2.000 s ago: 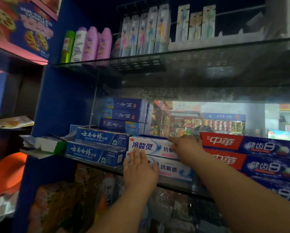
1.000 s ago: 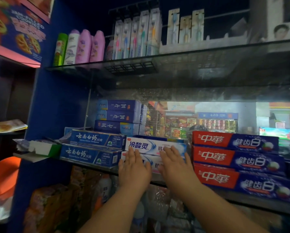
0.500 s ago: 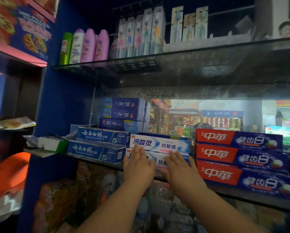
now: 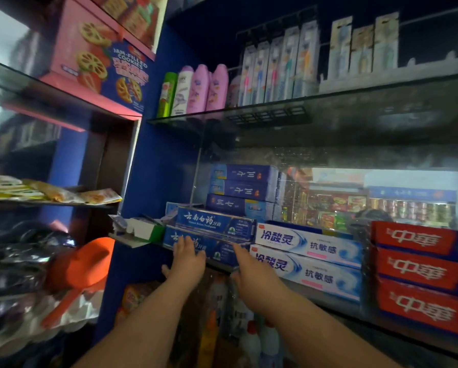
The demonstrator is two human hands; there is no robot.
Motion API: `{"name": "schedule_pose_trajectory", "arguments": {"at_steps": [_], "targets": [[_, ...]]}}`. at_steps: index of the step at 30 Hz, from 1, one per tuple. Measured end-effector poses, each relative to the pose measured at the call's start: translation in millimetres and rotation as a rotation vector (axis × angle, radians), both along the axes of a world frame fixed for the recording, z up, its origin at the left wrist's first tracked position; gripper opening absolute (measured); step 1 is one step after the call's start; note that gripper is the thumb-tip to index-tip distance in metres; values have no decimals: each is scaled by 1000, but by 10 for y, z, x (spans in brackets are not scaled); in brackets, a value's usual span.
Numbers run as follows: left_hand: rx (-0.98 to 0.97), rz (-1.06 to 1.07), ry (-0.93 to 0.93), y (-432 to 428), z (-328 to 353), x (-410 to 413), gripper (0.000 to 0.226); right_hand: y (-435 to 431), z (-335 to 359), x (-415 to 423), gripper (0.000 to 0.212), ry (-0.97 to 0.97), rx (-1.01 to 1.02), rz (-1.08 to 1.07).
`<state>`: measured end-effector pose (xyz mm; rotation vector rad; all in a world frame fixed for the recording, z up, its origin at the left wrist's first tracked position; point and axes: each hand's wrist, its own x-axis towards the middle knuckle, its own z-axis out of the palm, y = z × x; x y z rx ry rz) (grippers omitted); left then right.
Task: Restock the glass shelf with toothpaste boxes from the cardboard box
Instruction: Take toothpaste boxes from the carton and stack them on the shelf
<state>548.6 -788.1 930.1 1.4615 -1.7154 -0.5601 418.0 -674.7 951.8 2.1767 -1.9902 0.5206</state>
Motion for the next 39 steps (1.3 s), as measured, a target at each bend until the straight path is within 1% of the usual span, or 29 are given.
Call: {"name": "schedule_pose_trajectory", "arguments": {"at_steps": [2, 3, 5, 8, 12, 15, 17, 18, 22, 25, 28, 31, 35, 39], "targets": [[113, -51, -52, -209, -28, 38, 60, -86, -24, 56, 69, 57, 68, -76], [149, -55, -82, -272, -33, 28, 60, -104, -39, 63, 69, 81, 80, -97], [180, -21, -85, -295, -26, -17, 64, -106, -74, 50, 67, 95, 60, -104], [178, 9, -82, -249, 19, -68, 64, -82, -116, 8, 65, 102, 11, -76], [154, 25, -124, -238, 14, -70, 62, -68, -146, 9, 61, 138, -20, -53], [150, 33, -136, -230, -6, -58, 62, -59, -166, 8, 62, 182, -34, -60], [136, 27, -198, -246, -35, -46, 60, -71, -181, 4, 64, 191, -35, -61], [121, 28, -223, -247, -47, -54, 59, -74, -185, 2, 64, 183, -36, -57], [18, -21, -42, 22, -68, -179, 61, -21, -181, -44, 70, 107, -29, -47], [-55, -103, 5, 259, -69, -320, 61, 173, -170, -161, 69, 58, -49, -90], [-194, -104, 3, 425, -51, -472, 54, 506, -191, -340, 64, 93, -133, -145], [-261, -106, -45, 708, 107, -728, 57, 893, -218, -615, 60, 117, -260, -212], [-381, -271, -144, 1230, 234, -1165, 55, 1402, -255, -1004, 59, 131, -336, -327], [-401, -423, -204, 1726, 86, -1541, 55, 1943, -291, -1294, 58, 140, -373, -460]]}}
